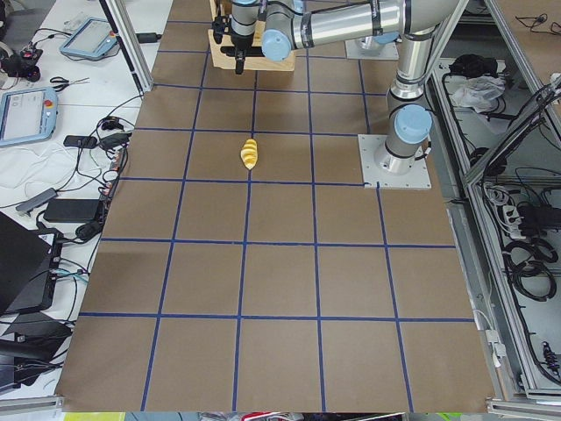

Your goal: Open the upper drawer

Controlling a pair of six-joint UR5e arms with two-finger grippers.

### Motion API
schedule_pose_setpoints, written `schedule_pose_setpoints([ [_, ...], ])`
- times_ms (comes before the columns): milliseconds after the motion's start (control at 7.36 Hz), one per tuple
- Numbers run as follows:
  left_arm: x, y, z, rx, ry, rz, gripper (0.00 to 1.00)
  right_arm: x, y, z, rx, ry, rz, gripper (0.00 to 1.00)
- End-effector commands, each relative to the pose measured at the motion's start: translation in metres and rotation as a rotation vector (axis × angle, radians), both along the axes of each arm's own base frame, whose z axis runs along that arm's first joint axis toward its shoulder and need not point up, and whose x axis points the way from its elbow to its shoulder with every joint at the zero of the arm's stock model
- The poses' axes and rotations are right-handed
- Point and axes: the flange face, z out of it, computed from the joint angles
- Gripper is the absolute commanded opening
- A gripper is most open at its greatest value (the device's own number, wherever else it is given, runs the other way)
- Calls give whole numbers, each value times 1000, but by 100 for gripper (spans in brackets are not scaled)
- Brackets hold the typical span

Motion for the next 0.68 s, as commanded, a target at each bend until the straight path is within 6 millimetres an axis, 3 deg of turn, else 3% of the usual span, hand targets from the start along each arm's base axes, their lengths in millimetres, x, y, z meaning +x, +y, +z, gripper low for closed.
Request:
schedule_pose_setpoints([
  [0,11,12,34,2,-9,-10,100,0,0,0,0,0,0,100],
  [272,45,34,82,43,-118,-54,100,0,0,0,0,0,0,100],
  [543,58,60,123,76,-216,-41,100,0,0,0,0,0,0,100],
])
